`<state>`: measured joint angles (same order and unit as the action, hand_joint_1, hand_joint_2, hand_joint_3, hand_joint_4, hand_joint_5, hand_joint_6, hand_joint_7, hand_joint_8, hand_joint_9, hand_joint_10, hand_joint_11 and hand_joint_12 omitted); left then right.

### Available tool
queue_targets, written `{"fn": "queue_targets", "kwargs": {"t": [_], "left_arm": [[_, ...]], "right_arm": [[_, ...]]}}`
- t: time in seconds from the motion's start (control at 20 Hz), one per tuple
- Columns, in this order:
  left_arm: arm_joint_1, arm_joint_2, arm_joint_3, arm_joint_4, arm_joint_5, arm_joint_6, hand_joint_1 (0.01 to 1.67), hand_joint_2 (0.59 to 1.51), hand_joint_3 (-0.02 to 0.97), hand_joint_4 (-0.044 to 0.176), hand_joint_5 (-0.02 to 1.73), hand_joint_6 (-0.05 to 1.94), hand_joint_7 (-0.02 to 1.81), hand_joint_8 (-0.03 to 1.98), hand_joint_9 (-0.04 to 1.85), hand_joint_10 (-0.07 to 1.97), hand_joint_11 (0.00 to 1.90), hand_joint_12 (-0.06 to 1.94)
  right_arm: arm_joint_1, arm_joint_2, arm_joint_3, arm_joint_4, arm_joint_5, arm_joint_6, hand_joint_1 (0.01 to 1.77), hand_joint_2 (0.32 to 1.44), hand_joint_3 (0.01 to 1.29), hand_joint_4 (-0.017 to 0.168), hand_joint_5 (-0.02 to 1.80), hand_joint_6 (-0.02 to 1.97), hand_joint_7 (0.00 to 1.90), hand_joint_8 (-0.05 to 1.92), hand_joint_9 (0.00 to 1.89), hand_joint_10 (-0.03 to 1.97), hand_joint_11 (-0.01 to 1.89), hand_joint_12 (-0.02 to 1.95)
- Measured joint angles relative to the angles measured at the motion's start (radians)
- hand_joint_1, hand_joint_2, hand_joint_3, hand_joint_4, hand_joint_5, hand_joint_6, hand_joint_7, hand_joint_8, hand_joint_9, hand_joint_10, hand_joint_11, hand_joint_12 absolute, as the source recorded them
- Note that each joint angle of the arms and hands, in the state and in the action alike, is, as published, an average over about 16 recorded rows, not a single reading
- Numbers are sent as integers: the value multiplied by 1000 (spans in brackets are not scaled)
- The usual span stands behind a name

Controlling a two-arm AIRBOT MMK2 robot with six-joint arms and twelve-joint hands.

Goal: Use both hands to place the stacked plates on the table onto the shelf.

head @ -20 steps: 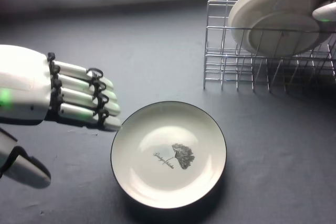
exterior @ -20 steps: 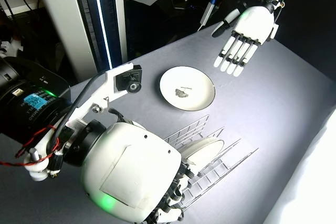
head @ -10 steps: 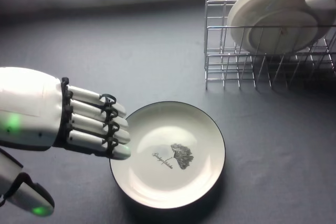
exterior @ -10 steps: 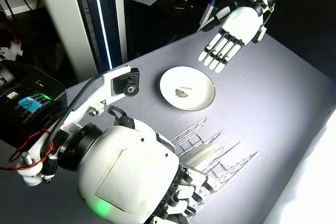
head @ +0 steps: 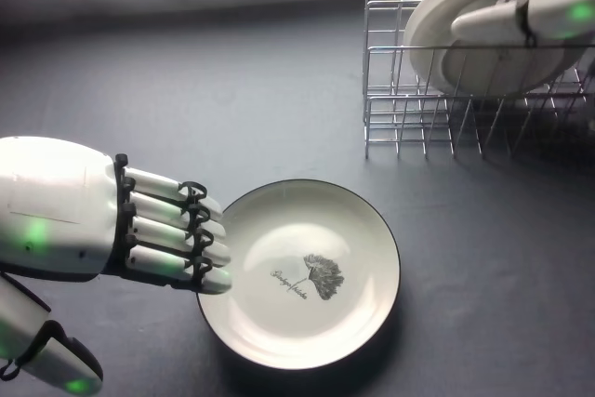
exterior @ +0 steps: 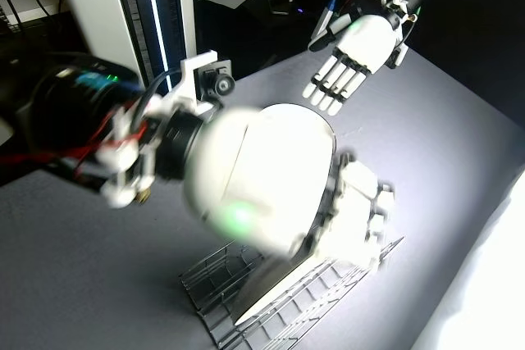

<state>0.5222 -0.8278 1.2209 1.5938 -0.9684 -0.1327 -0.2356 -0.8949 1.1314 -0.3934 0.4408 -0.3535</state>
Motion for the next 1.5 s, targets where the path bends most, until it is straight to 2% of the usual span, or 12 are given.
{"fn": "queue_targets", "kwargs": {"t": [0.3,0.6,1.0,1.5], "left_arm": [[25,-12,-5,3,34,19,22,1189,6,-2,120,17,136,9,124,9,22,277],[49,-31,-8,16,69,43,22,1193,6,-2,124,17,143,9,125,10,21,284],[77,-57,-10,32,117,78,23,1197,6,-3,114,0,140,9,126,9,20,287],[157,-69,-12,10,156,148,23,1196,6,-7,93,-24,125,1,125,-1,18,292]], "right_arm": [[-29,3,-50,-276,118,-3,759,1070,13,3,330,31,407,11,374,93,13,1036],[-69,14,-68,-471,221,-10,703,1048,13,5,230,31,295,11,285,39,12,813],[-115,42,-71,-592,315,-26,745,1032,14,3,199,31,244,11,241,16,13,755],[-169,64,-71,-670,393,-40,769,1025,14,3,236,31,274,11,274,13,12,869]]}}
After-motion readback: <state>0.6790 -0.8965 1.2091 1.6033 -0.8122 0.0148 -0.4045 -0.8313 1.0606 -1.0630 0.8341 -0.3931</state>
